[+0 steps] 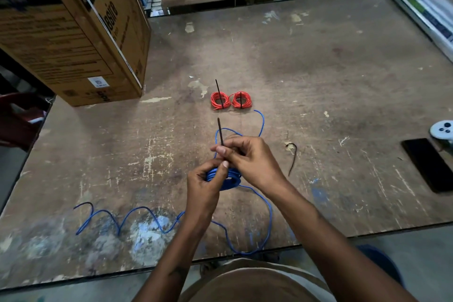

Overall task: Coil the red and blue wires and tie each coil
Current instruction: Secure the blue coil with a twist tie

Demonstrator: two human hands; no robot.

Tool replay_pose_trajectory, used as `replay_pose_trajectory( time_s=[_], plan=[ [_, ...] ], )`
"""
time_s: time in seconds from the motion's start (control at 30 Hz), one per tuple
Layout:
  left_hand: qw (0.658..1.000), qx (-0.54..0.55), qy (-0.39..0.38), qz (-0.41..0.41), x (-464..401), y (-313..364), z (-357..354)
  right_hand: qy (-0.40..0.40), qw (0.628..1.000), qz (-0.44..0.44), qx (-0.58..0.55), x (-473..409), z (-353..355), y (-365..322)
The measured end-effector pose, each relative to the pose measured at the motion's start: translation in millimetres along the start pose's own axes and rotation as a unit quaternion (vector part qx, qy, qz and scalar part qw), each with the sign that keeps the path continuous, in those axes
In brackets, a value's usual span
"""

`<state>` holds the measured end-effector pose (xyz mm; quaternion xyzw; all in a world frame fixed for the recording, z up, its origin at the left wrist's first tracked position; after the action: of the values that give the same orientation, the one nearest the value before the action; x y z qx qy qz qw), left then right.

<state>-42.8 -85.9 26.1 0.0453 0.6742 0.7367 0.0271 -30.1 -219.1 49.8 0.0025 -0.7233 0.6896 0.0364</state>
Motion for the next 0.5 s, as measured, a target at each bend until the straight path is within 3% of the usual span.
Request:
replay_pose_trajectory(
  time_s=[0.2,0.4,0.5],
  plan=[
    [1.000,0.011,-0.018,-0.015,-6.6,4.2,-0.5,0.081,0.993,0.081,0.036,-2.9,-0.7,-11.0],
    [0.999,-0.027,-0.041,-0.020,-15.2,20.8,-3.3,0.061,0.995,0.018,-0.081,-15.1,4.4,-7.9],
    [0.999,-0.008,-0.028,0.018,-14.1,14.6,-5.9,0.062,0.996,0.033,-0.054,-13.9,11.9,-14.0]
  ],
)
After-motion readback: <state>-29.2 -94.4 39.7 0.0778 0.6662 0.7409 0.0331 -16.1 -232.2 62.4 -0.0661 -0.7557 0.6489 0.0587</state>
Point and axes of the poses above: each hand's wrist, its own x-axis away from the middle knuckle, its own z-axis out of the back of the hand, y = z × x, the point moved 6 cm from there along -x, towards the middle knuckle, and after that the axes turned 8 degrees about -x, right-handed, at the moved point
